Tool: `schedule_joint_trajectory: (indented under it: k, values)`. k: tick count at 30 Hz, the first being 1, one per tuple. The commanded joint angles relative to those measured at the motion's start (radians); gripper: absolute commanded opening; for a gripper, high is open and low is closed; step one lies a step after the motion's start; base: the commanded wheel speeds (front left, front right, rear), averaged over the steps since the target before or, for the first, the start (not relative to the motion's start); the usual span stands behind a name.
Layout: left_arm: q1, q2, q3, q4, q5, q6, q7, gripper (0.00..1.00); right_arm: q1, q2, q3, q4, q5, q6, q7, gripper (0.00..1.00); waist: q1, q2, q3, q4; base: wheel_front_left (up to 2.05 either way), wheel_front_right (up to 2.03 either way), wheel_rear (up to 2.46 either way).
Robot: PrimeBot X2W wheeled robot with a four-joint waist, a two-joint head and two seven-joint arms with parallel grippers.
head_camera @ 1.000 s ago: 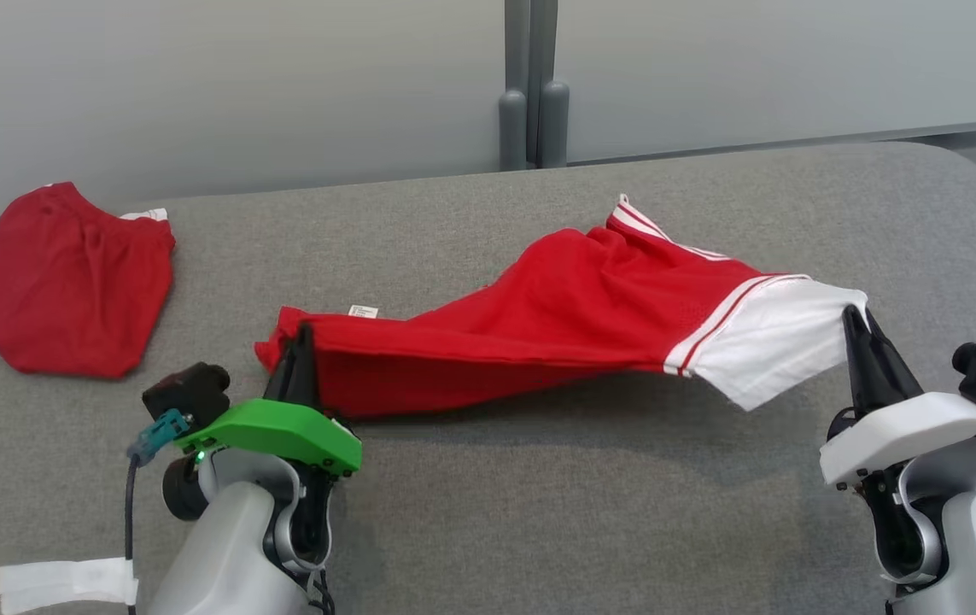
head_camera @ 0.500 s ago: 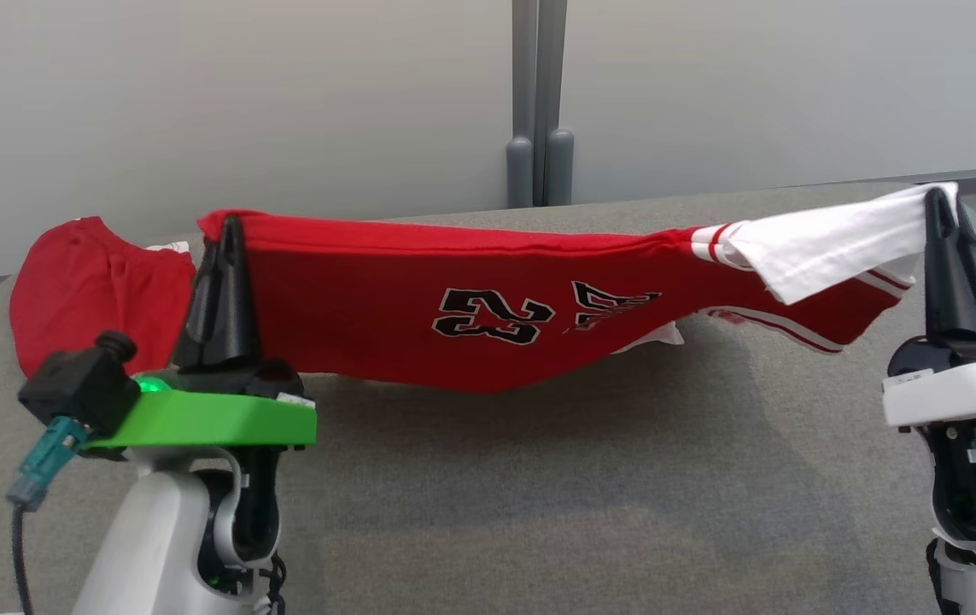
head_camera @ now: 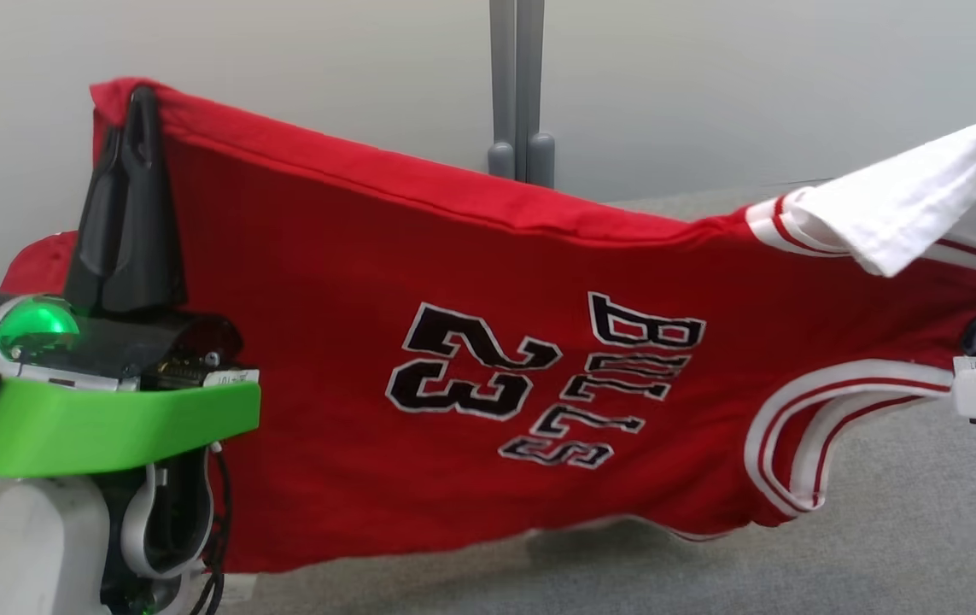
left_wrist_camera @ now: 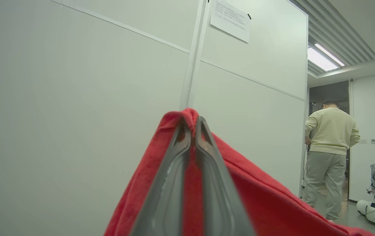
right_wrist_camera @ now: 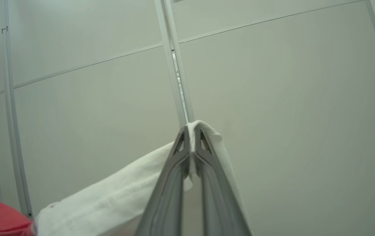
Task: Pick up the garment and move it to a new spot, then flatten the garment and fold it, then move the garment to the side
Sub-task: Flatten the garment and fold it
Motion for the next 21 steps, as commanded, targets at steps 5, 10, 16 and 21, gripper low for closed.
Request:
schedule_joint_trajectory:
  k: [5, 10, 16, 21]
  values:
    - [-0.034, 0.019, -0.017, -0.095, 0.014, 0.015, 0.053, 0.0, -0.023, -0.003, 0.004, -0.087, -0.011, 0.0, 0.029, 0.0, 0.0, 0.0103, 0.007, -0.008, 0.0, 0.0, 0.0]
    - [-0.059, 0.037, -0.009, -0.109, -0.002, 0.023, 0.106, 0.0, -0.042, -0.003, 0.003, -0.093, 0.009, 0.0, 0.068, 0.0, 0.0, 0.0103, 0.037, -0.007, 0.0, 0.0, 0.0]
    - [-0.141, 0.068, 0.005, 0.0, -0.023, 0.0, 0.161, 0.0, -0.171, -0.004, 0.035, 0.034, 0.048, 0.0, 0.116, 0.0, 0.0, 0.0103, 0.121, -0.009, 0.0, 0.0, 0.0]
    - [-0.383, 0.105, 0.021, 0.268, -0.031, -0.046, 0.221, 0.0, -0.489, -0.015, 0.076, 0.313, 0.022, 0.0, 0.12, 0.0, 0.0, 0.0103, 0.23, -0.021, 0.0, 0.0, 0.0]
